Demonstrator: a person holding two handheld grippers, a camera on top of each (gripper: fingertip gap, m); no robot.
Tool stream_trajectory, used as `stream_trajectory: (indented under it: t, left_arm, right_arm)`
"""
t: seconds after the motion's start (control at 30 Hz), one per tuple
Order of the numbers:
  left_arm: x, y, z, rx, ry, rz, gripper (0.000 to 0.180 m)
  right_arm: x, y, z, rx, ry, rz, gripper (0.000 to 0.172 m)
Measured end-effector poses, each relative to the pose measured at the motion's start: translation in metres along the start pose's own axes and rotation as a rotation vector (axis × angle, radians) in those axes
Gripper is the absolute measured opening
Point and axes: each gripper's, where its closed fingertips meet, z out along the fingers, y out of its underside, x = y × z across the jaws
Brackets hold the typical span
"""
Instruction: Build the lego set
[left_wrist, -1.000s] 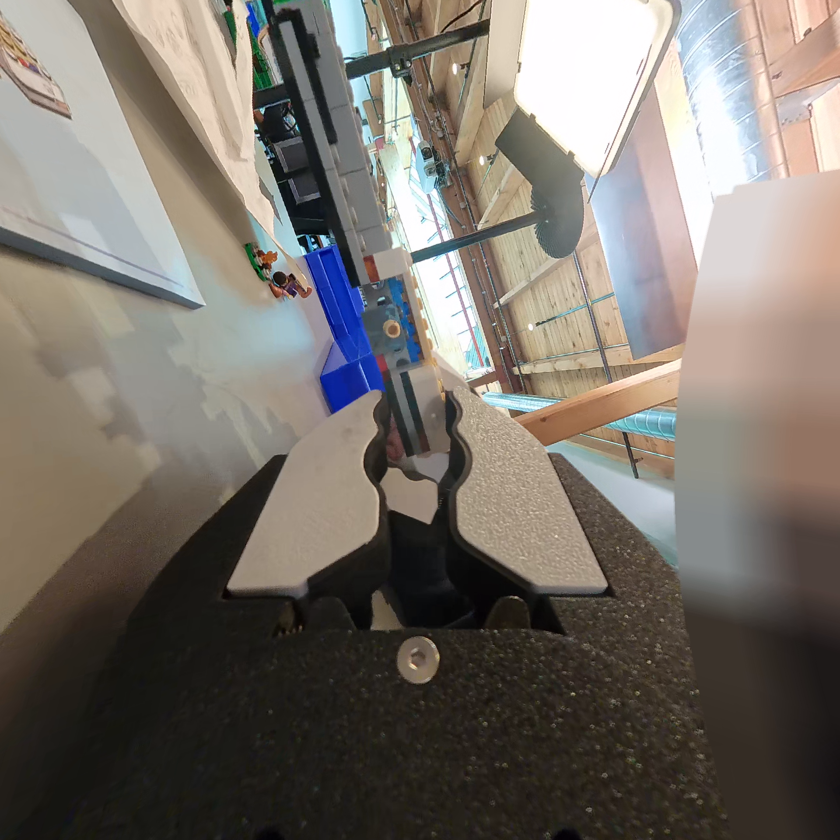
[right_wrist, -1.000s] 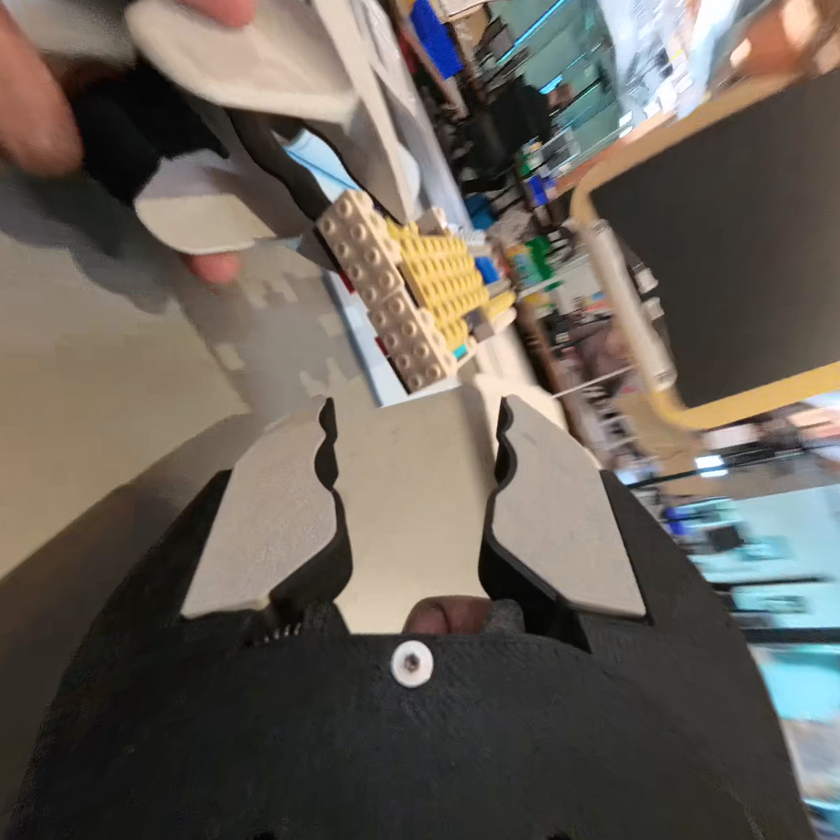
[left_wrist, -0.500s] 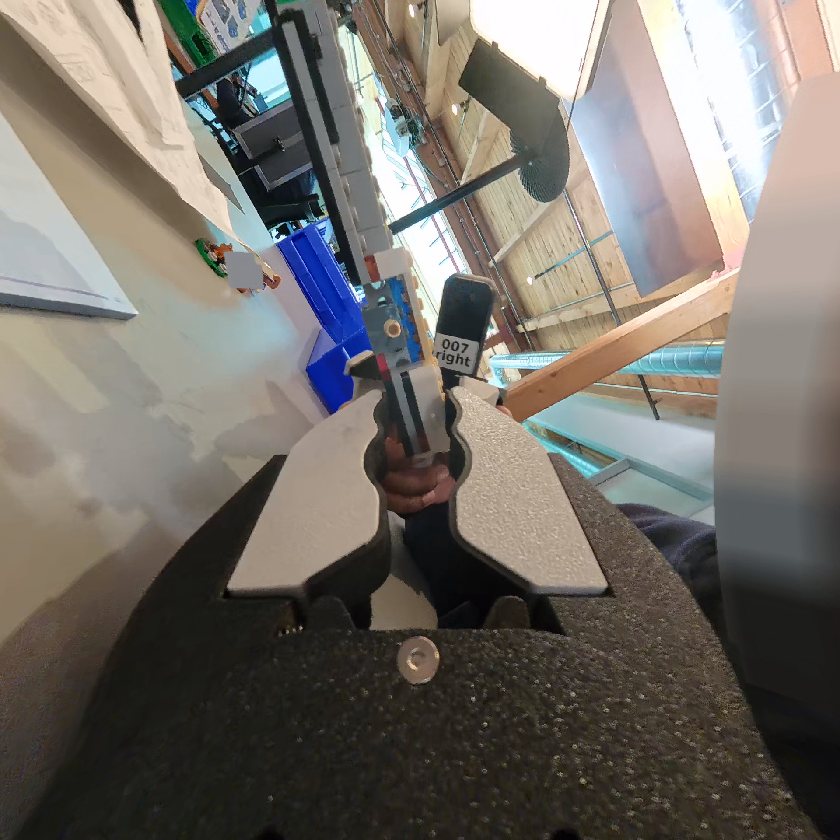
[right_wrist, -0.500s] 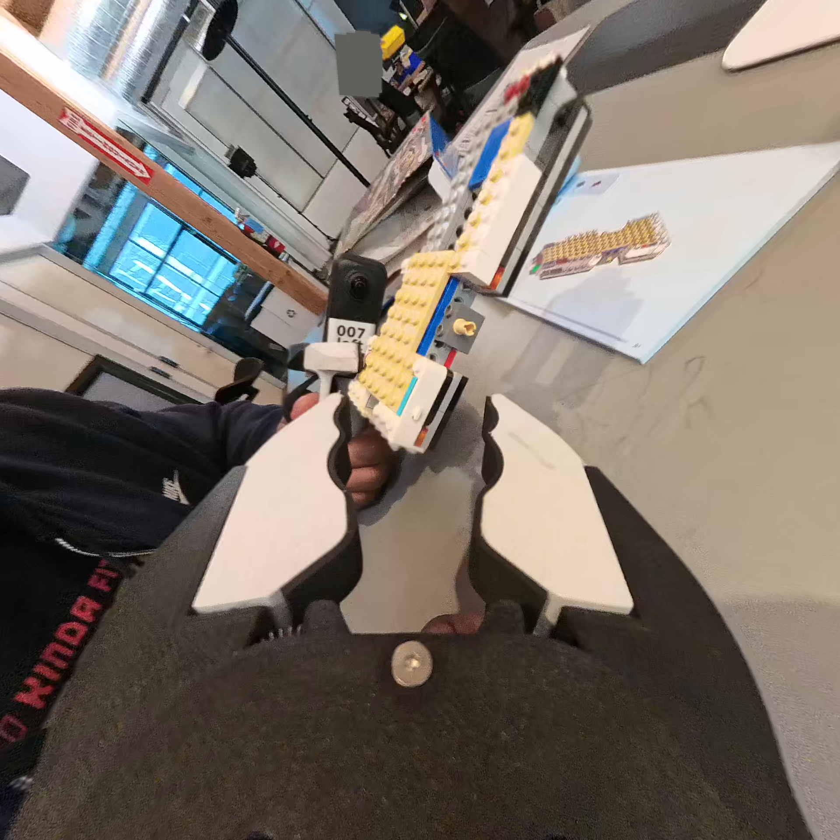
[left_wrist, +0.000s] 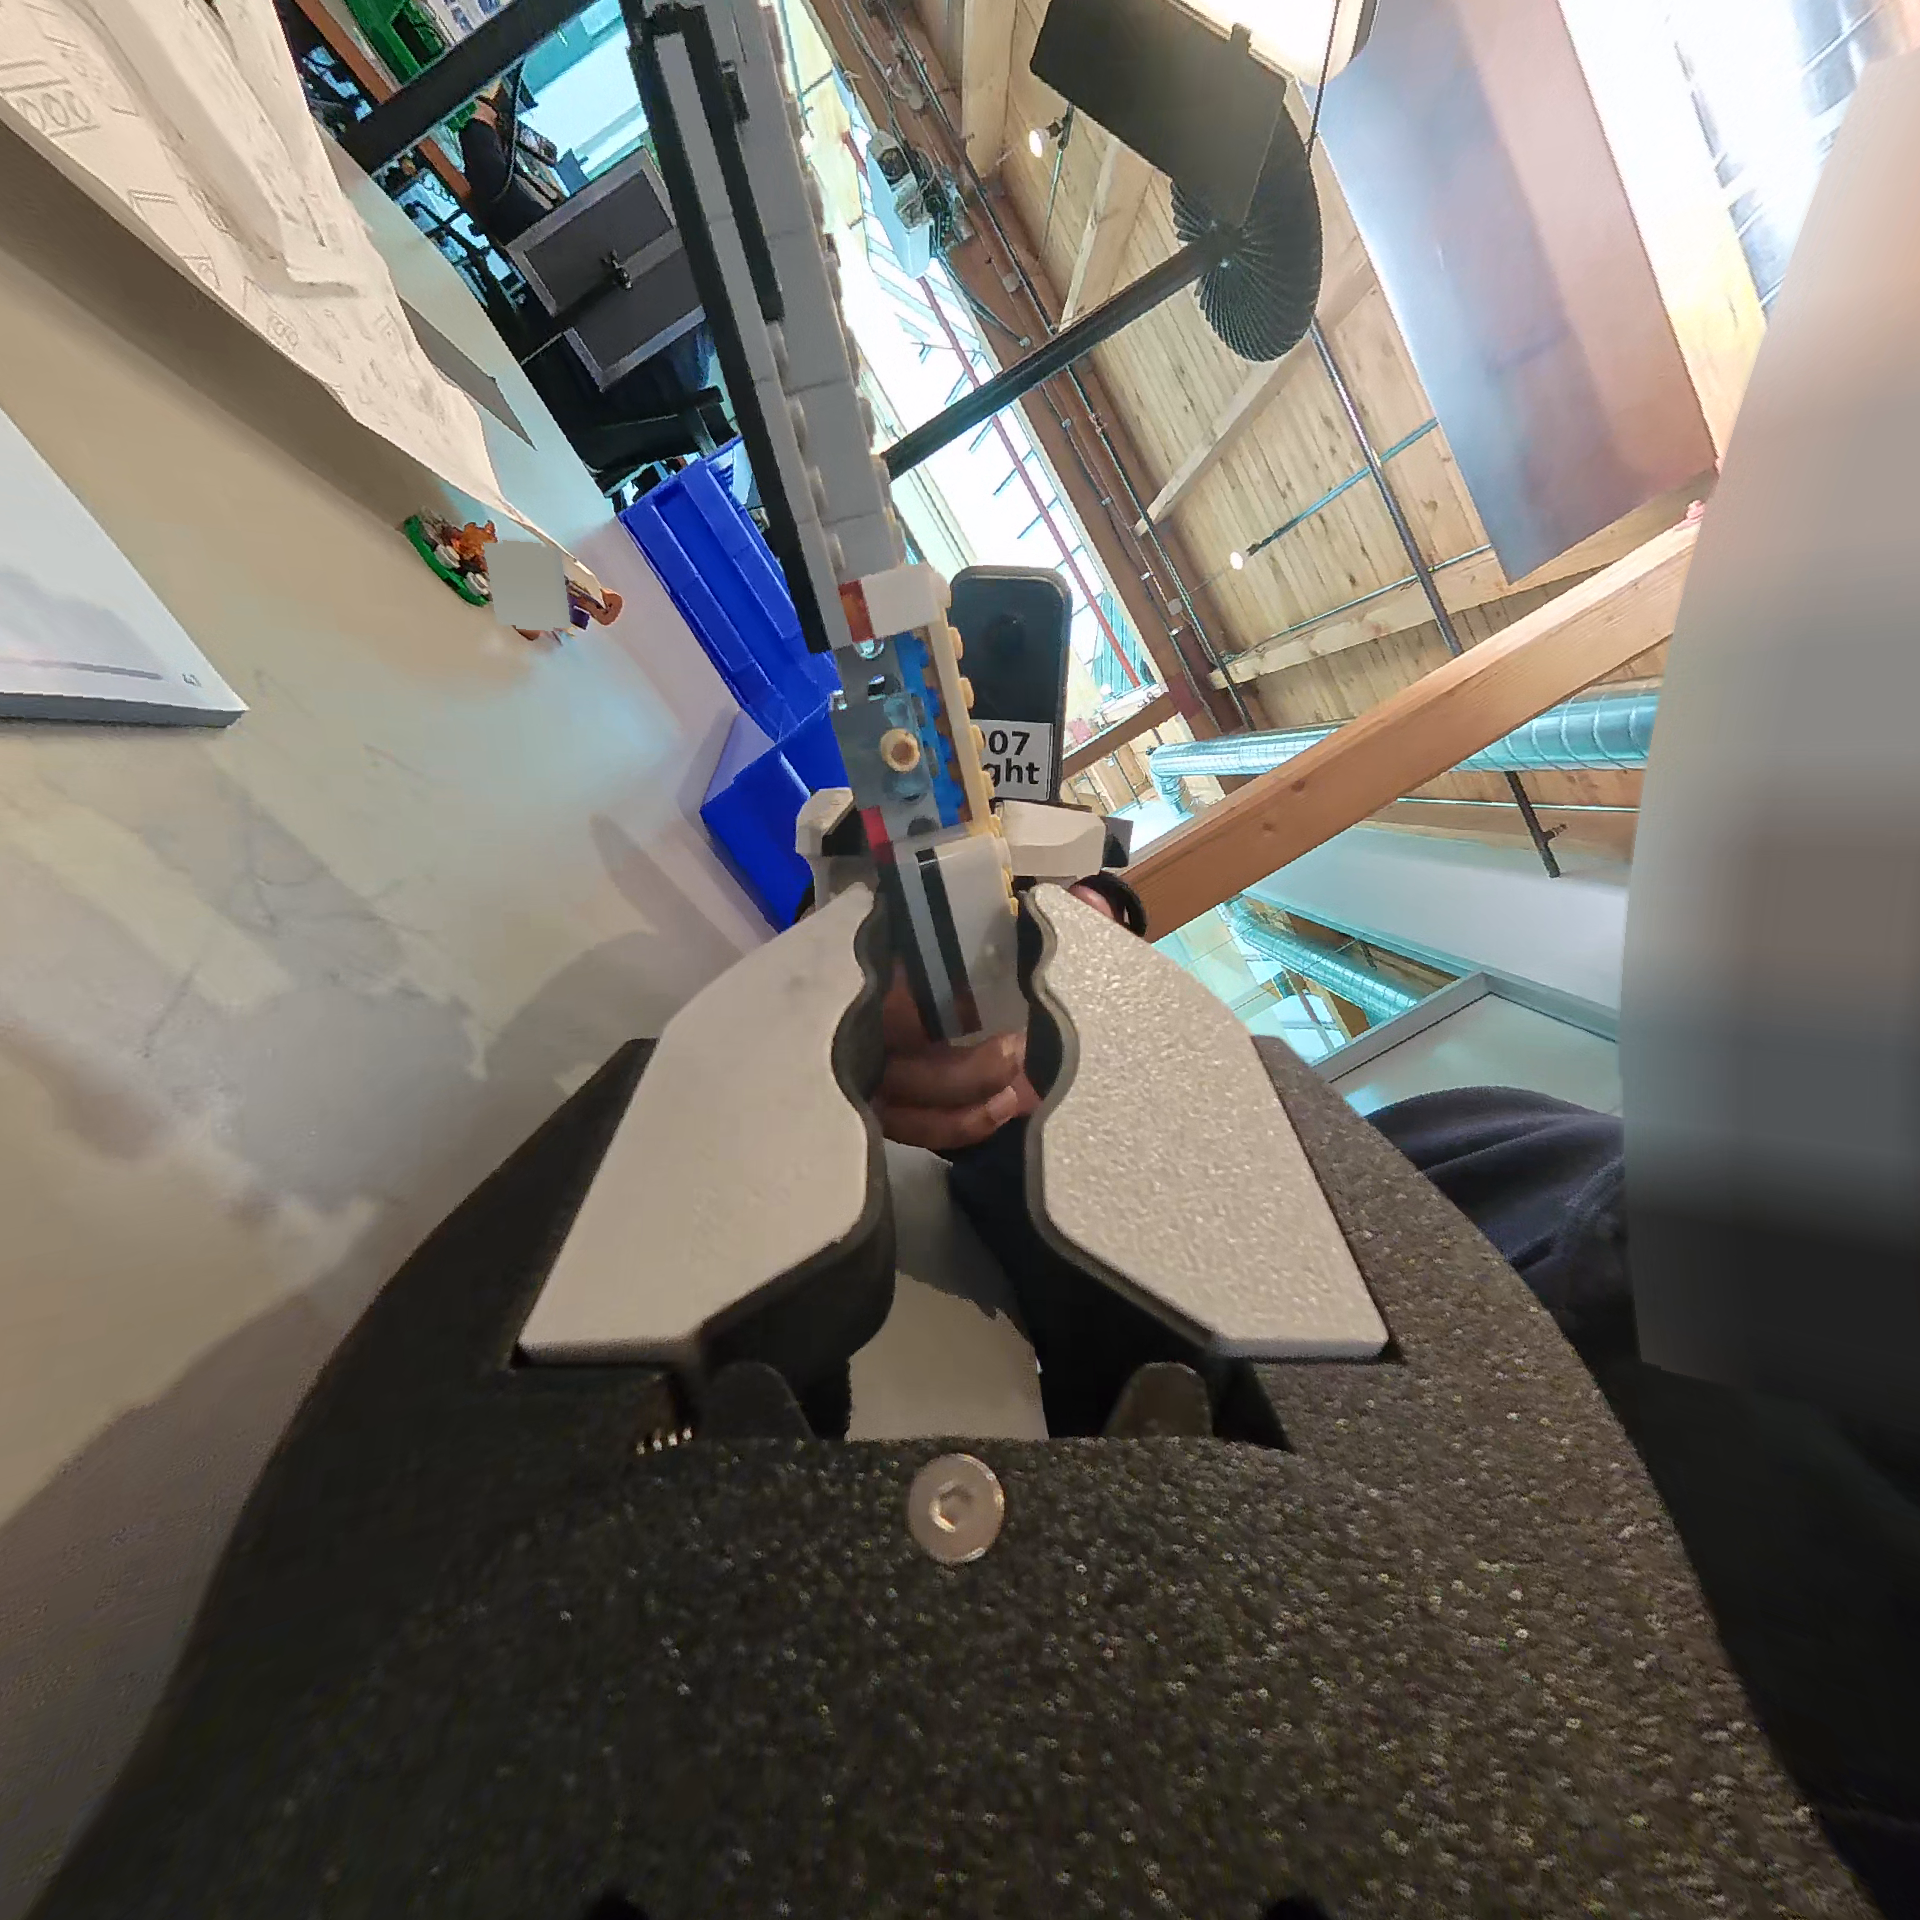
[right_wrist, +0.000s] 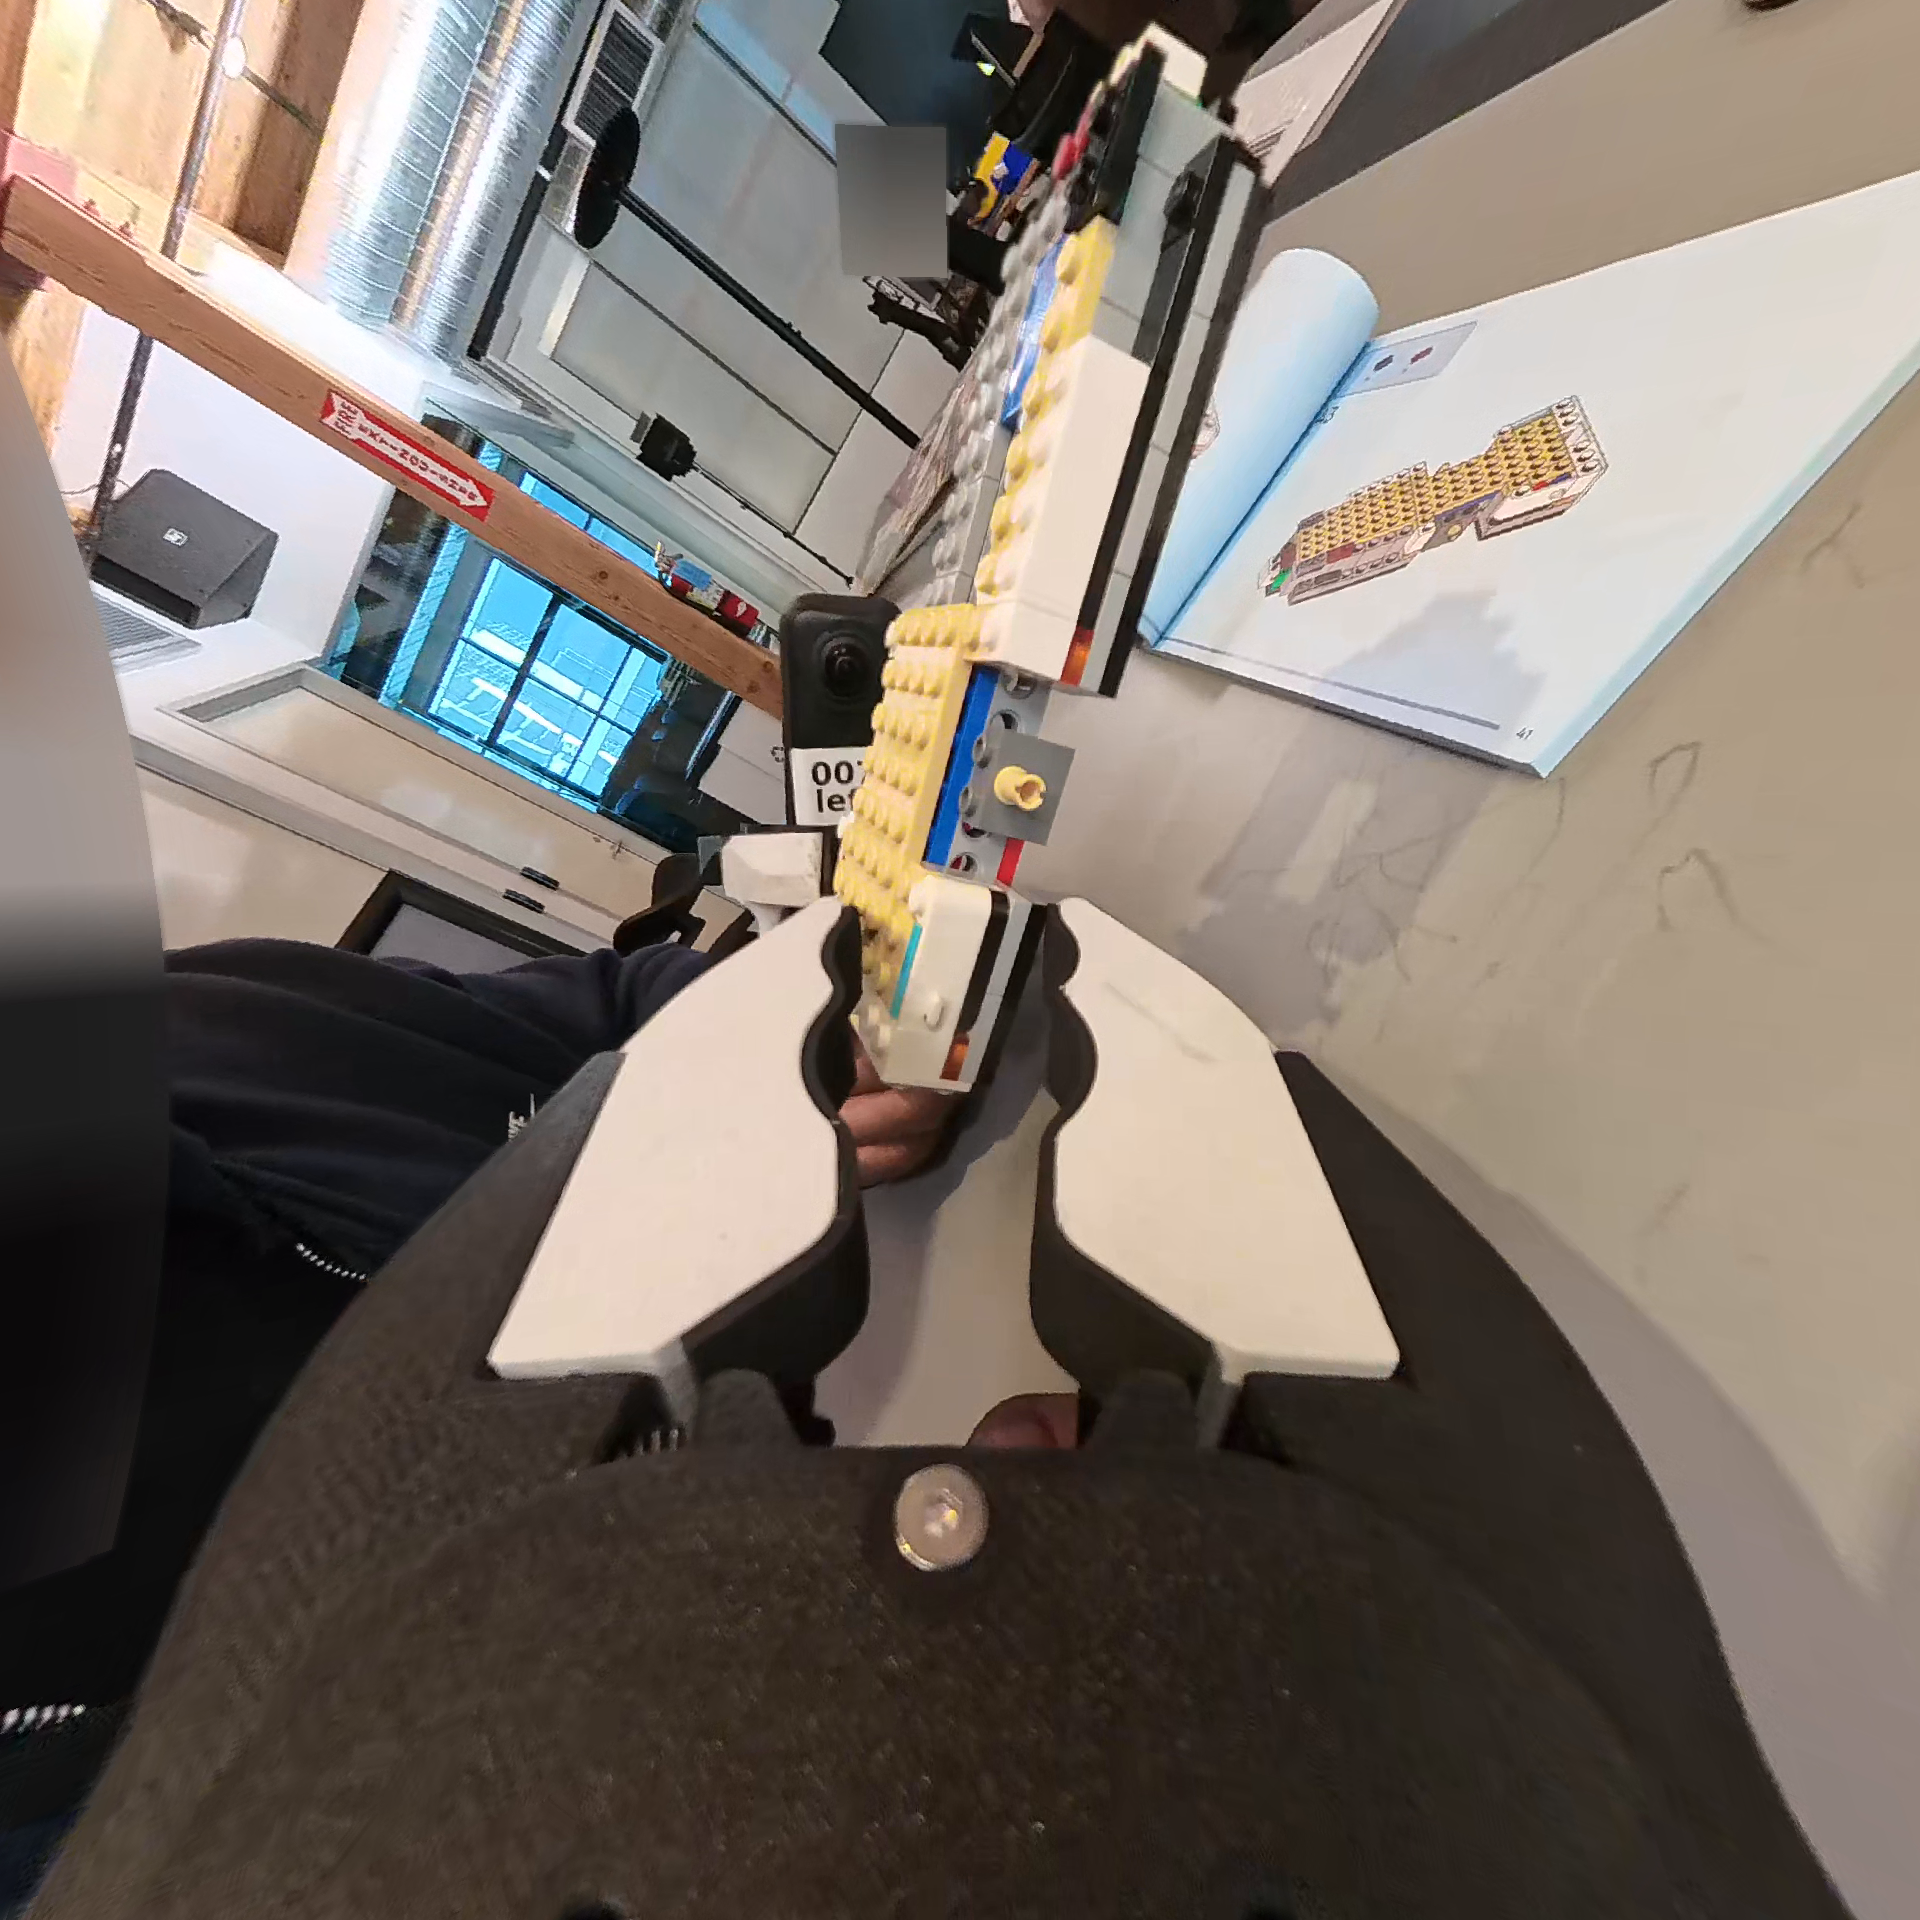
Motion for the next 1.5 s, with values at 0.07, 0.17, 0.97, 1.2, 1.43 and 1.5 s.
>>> stream_trajectory:
  t: [0.07,0.17,0.97,1.2,1.43,1.5]
  left_arm:
    - [0.001,0.001,0.0,-0.004,-0.001,0.01,0.022]
    - [0.002,0.002,0.001,-0.009,-0.004,0.025,0.022]
    - [-0.011,-0.003,-0.003,-0.055,-0.082,0.001,0.028]
    - [-0.014,-0.004,-0.004,-0.03,-0.065,-0.069,0.028]
    - [-0.009,-0.004,-0.006,-0.027,-0.028,-0.069,0.027]
    - [-0.008,-0.004,-0.006,-0.021,-0.02,-0.068,0.026]
  right_arm:
    - [-0.001,0.0,-0.001,0.004,-0.011,-0.009,0.033]
    - [-0.002,0.0,-0.002,0.003,-0.024,-0.021,0.031]
    - [-0.002,-0.003,0.007,0.048,0.066,-0.223,0.029]
    - [-0.001,-0.001,0.01,0.043,0.062,-0.236,0.029]
    - [-0.008,-0.002,0.011,0.055,0.038,-0.26,0.029]
    - [-0.009,-0.002,0.011,0.061,0.031,-0.258,0.029]
